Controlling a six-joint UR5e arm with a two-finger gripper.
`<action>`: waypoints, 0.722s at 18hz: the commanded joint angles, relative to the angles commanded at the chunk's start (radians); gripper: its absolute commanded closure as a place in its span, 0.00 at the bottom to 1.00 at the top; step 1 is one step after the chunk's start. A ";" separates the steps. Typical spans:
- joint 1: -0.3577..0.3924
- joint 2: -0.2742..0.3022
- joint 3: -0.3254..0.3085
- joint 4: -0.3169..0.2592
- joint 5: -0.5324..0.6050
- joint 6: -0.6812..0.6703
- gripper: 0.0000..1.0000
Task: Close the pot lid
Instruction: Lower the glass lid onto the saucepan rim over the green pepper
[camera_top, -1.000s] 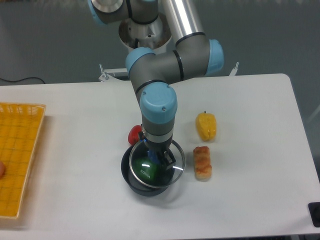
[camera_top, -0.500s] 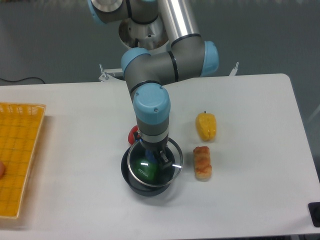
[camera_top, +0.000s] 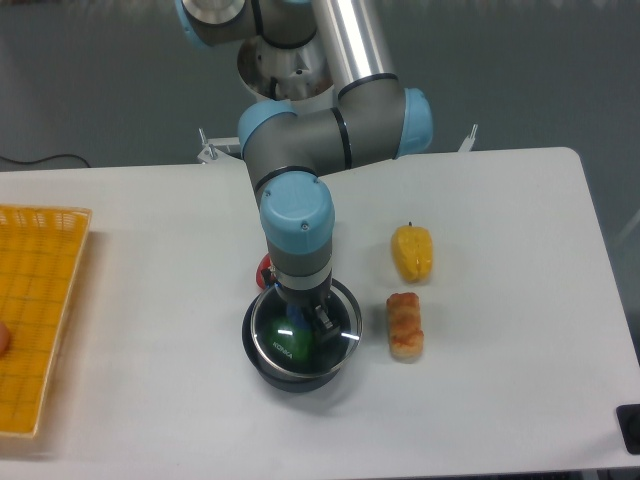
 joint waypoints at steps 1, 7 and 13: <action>-0.003 -0.002 0.002 0.000 0.000 -0.006 0.39; -0.012 -0.009 -0.003 0.002 0.002 -0.021 0.39; -0.012 -0.011 -0.008 0.002 0.000 -0.020 0.39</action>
